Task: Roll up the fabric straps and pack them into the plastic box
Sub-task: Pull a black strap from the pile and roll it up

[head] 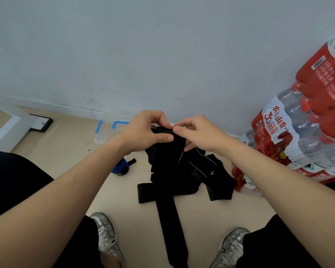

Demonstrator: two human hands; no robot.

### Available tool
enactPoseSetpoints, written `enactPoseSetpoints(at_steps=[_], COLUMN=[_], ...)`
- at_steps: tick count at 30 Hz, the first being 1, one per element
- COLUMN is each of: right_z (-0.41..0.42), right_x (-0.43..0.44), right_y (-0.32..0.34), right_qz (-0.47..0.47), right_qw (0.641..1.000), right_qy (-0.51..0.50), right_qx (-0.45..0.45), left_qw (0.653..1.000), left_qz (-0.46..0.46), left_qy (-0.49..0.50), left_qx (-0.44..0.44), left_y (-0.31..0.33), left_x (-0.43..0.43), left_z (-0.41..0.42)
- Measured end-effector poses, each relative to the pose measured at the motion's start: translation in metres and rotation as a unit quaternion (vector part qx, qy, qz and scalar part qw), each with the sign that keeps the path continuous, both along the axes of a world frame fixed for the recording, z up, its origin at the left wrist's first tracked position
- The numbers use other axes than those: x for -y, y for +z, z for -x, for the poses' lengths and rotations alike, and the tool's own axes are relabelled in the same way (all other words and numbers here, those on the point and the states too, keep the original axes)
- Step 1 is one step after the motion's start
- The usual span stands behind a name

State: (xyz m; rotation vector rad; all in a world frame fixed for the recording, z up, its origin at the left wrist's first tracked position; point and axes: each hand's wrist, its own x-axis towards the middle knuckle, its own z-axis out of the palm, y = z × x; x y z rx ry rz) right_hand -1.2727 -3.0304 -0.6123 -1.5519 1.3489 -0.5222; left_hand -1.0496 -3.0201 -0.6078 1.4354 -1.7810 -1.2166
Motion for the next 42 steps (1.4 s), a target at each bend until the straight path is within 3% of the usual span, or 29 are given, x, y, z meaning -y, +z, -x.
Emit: enactPoseSetpoints(at_steps=[4, 10, 16, 19, 22, 24, 30, 35, 42], right_z=[0.003, 0.0, 0.001, 0.002, -0.001, -0.001, 0.001, 0.003, 0.002], right_x=[0.002, 0.0, -0.008, -0.006, -0.004, -0.007, -0.008, -0.007, -0.011], right_y=[-0.004, -0.001, 0.002, -0.003, -0.007, -0.009, -0.017, -0.019, -0.015], right_qz=[-0.029, 0.065, 0.104, 0.064, -0.066, -0.098, -0.091, -0.028, -0.093], right_qw=[0.999, 0.997, 0.992, 0.997, 0.998, 0.995, 0.995, 0.999, 0.993], right_qy=[0.019, -0.007, 0.007, 0.007, -0.007, 0.023, 0.03, 0.017, 0.014], right_qx=[-0.003, -0.045, -0.07, -0.044, 0.022, -0.002, 0.038, -0.005, 0.077], left_qw=[1.0, 0.994, 0.989, 0.993, 0.996, 0.997, 0.999, 0.982, 0.99], left_qz=[-0.013, -0.094, -0.134, -0.101, -0.078, -0.057, -0.029, -0.169, -0.125], left_qy=[-0.004, -0.046, -0.066, -0.058, -0.038, -0.029, -0.031, -0.083, -0.05], left_qx=[0.003, 0.028, -0.023, -0.025, -0.036, -0.032, 0.009, -0.027, -0.031], left_y=[-0.002, -0.005, -0.003, -0.003, -0.005, -0.006, -0.005, -0.002, -0.003], left_x=[0.0, 0.0, -0.004, -0.004, -0.005, -0.006, -0.008, -0.011, -0.011], left_z=[-0.002, -0.002, 0.001, 0.001, 0.002, 0.001, 0.0, 0.0, -0.004])
